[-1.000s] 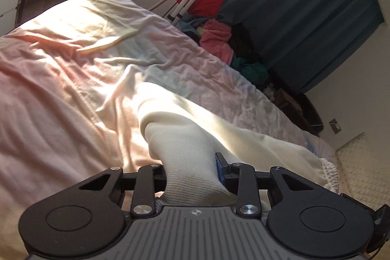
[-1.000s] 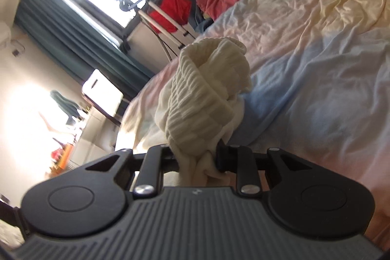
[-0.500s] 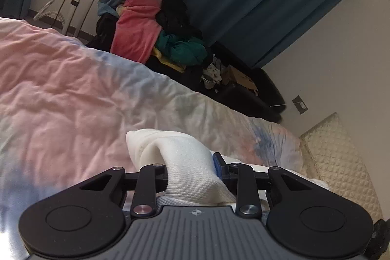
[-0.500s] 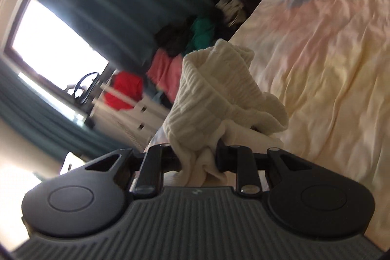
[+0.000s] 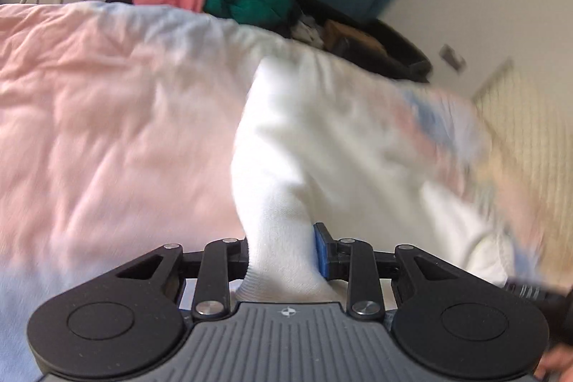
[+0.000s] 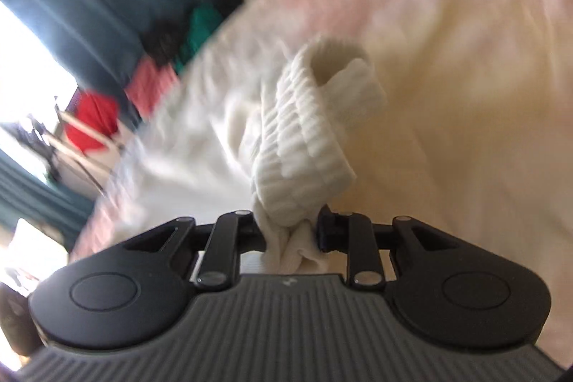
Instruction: Fold clothes
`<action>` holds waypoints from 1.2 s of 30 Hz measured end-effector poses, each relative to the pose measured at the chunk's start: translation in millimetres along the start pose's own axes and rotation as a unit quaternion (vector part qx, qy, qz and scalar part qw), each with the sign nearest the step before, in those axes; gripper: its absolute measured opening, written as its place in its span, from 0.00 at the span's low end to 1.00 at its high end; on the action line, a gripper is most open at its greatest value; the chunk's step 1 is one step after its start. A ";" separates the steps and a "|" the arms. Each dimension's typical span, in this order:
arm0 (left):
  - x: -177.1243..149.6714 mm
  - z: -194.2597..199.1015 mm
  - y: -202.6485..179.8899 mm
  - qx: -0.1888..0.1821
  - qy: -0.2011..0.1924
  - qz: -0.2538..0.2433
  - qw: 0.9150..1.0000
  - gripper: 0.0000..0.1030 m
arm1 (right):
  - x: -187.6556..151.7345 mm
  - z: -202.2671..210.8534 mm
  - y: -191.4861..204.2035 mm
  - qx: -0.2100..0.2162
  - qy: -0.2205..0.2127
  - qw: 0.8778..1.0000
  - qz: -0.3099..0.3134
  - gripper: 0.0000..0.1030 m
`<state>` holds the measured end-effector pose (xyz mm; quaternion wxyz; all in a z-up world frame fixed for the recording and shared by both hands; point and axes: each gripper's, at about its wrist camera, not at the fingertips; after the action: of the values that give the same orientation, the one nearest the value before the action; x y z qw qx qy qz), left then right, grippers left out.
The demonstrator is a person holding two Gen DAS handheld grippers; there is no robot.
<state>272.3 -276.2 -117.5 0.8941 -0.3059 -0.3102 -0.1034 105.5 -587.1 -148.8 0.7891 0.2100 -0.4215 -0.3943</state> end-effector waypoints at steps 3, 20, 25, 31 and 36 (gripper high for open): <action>-12.3 5.0 12.5 -0.016 -0.015 0.002 1.000 0.34 | -25.5 -10.3 -27.6 -0.013 0.016 1.000 -0.008 0.29; -3.7 197.2 -120.6 0.056 -0.090 -0.136 0.985 0.75 | -20.0 141.2 67.1 -0.067 -0.026 0.987 0.147 0.36; -28.8 272.2 -161.5 0.068 -0.123 -0.187 0.972 0.96 | -35.6 203.2 108.6 -0.037 -0.054 0.976 0.210 0.36; -67.3 340.3 -181.7 0.073 -0.152 -0.205 0.964 1.00 | -71.6 261.1 139.9 -0.006 -0.102 0.962 0.254 0.72; -101.0 376.5 -180.3 0.082 -0.172 -0.209 0.959 1.00 | -109.2 282.1 145.9 0.000 -0.133 0.951 0.279 0.85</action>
<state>-59.7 -189.3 140.7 0.8080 -0.1729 -0.5234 -0.2081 -100.4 -411.8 50.5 0.8041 0.0296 -0.5648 -0.1831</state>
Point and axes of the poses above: each gripper's, at about its wrist camera, not at the fingertips, and z roughly against the way its jaws point, y to its left, x to its top, and after that the axes turned 3 degrees about z, right-handed
